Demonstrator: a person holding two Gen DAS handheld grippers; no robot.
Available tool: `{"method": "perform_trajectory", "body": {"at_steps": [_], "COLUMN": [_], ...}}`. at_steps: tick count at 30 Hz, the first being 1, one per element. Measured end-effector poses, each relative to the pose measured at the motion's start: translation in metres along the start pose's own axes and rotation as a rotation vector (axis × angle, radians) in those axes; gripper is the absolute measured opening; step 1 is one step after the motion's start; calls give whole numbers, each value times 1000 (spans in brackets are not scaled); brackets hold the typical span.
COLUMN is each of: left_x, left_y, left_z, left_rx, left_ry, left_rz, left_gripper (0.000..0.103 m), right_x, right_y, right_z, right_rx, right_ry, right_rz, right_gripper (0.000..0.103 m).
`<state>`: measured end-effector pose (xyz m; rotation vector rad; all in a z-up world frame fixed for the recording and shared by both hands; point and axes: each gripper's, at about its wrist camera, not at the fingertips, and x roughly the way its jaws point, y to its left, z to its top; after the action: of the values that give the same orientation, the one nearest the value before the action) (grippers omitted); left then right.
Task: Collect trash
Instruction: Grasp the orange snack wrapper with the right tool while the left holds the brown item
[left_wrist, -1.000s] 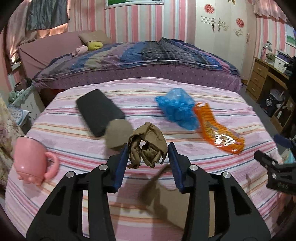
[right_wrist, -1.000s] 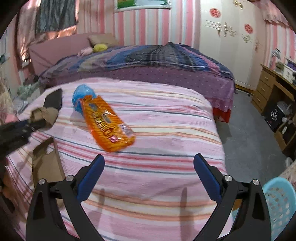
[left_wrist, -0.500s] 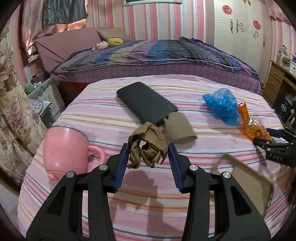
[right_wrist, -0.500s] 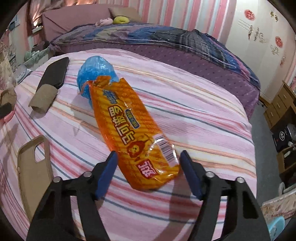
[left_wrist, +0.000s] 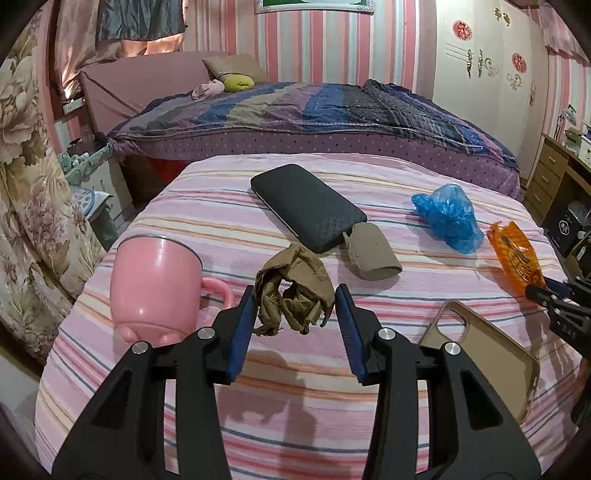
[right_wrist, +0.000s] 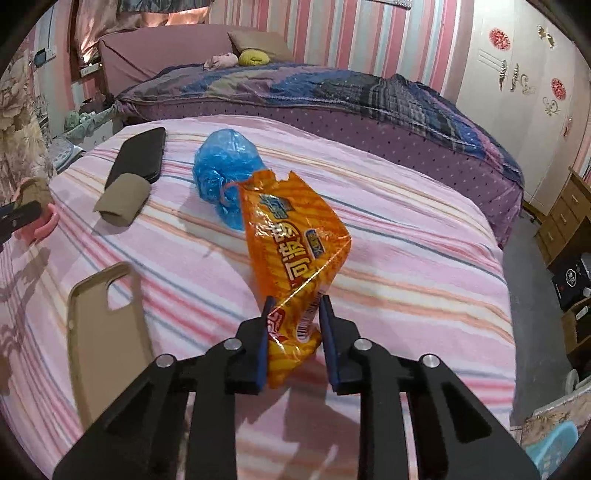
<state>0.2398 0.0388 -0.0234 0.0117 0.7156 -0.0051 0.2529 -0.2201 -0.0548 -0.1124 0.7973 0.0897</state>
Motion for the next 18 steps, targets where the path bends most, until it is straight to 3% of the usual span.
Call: {"method": "perform_trajectory", "body": {"at_steps": [13, 18], "left_x": [-34, -49], "left_y": [-36, -57], "left_z": [-24, -35], "left_rx": [59, 94], "left_ry": [-13, -33], "left_rz": [-61, -47], "left_gripper": [42, 42], "right_x": [-75, -96], "right_y": [-22, -36], "right_z": [-50, -74], "right_rx": [65, 104], "right_ry": [-29, -52], "right_rz": [-45, -60], "right_gripper": [24, 24]}}
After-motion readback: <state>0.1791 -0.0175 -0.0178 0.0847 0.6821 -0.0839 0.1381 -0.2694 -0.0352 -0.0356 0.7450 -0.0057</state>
